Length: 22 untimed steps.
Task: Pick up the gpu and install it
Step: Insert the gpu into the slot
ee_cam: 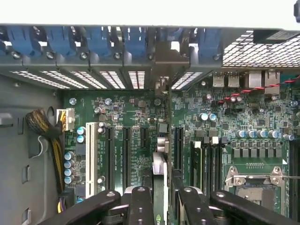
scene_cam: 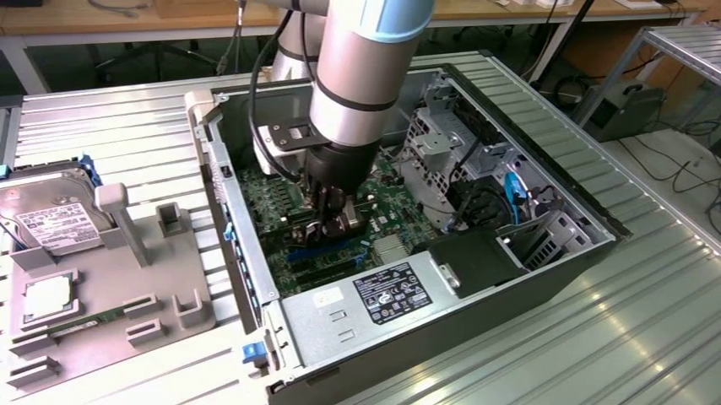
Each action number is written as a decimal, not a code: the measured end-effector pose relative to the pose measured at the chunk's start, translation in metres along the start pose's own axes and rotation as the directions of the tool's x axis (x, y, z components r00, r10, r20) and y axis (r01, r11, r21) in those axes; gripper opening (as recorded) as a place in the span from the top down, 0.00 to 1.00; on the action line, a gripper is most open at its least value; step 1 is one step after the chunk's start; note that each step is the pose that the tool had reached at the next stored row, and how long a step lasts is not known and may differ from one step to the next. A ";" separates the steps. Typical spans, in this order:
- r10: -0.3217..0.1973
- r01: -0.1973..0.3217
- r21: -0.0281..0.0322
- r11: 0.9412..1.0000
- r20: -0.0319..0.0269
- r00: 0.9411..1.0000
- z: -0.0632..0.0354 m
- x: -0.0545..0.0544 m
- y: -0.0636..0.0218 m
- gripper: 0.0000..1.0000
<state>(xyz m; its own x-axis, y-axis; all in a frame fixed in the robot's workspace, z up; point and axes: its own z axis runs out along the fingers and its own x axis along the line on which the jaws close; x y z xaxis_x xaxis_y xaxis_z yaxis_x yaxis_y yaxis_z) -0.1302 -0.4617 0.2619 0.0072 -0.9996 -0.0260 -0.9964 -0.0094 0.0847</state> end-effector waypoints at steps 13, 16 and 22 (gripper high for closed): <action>0.001 -0.001 -0.001 1.000 0.000 1.000 -0.0037 0.000 -0.0015 0.66; 0.000 0.000 -0.001 1.000 0.000 1.000 -0.0180 0.000 -0.0003 0.66; -0.001 0.001 0.012 1.000 -0.001 1.000 -0.0289 -0.006 0.0029 0.87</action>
<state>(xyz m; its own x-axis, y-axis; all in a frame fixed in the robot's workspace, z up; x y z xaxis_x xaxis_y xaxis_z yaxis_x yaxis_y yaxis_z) -0.1307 -0.4568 0.2910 0.0086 -0.9997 -0.0248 -0.9973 -0.0104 0.0730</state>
